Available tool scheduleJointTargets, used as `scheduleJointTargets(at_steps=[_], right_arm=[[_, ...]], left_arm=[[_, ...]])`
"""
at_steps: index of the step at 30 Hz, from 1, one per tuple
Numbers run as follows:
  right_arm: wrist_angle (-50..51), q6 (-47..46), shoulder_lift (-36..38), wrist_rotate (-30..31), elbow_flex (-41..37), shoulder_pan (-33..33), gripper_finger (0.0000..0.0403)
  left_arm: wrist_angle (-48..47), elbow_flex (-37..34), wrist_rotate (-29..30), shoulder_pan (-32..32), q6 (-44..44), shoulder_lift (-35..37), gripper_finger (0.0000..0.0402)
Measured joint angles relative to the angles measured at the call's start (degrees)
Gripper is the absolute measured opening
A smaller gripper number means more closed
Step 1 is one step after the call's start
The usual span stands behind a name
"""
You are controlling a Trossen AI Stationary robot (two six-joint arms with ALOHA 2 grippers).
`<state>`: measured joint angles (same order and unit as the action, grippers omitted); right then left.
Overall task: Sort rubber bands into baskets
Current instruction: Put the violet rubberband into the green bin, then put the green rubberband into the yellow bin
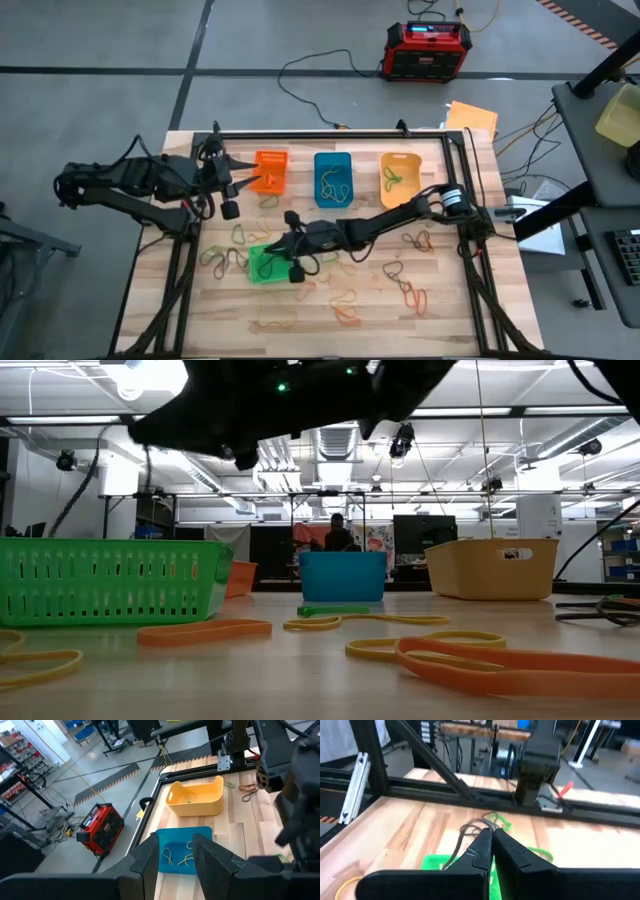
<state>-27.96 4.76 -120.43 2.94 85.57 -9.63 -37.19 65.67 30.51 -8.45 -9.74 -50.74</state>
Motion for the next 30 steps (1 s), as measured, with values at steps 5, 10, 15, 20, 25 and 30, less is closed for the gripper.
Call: scheduleJointTargets(at_steps=[5, 10, 15, 20, 25, 30], right_arm=[[7.8, -1.5, -1.3, 0.0, 3.5, 0.0, 0.0009], [19.3, -2.8, -1.2, 0.0, 5.0, 0.0, 0.0023], [24.2, -4.8, -0.9, 0.0, 6.1, 0.0, 0.0078], [26.7, -4.2, -0.4, 0.0, 6.1, 0.0, 0.0142], [38.2, -3.7, 4.2, 0.1, 6.1, 0.0, 0.0173], [51.9, -5.1, 9.0, 0.2, 6.1, -0.5, 0.0176]], left_arm=[[-0.2, -1.0, -3.0, 0.0, 3.3, 0.2, 0.0103], [-0.2, -1.9, -4.5, -0.2, 4.8, -0.6, 0.0103], [1.3, -4.0, -4.5, -0.2, 4.8, -0.6, 0.0103], [1.0, -5.1, -4.5, -0.2, 6.9, -0.8, 0.0103], [-0.3, -6.9, -4.5, -0.2, 9.4, -0.9, 0.0103], [-0.2, -10.0, -4.6, -0.6, 12.3, -1.0, 0.0103]])
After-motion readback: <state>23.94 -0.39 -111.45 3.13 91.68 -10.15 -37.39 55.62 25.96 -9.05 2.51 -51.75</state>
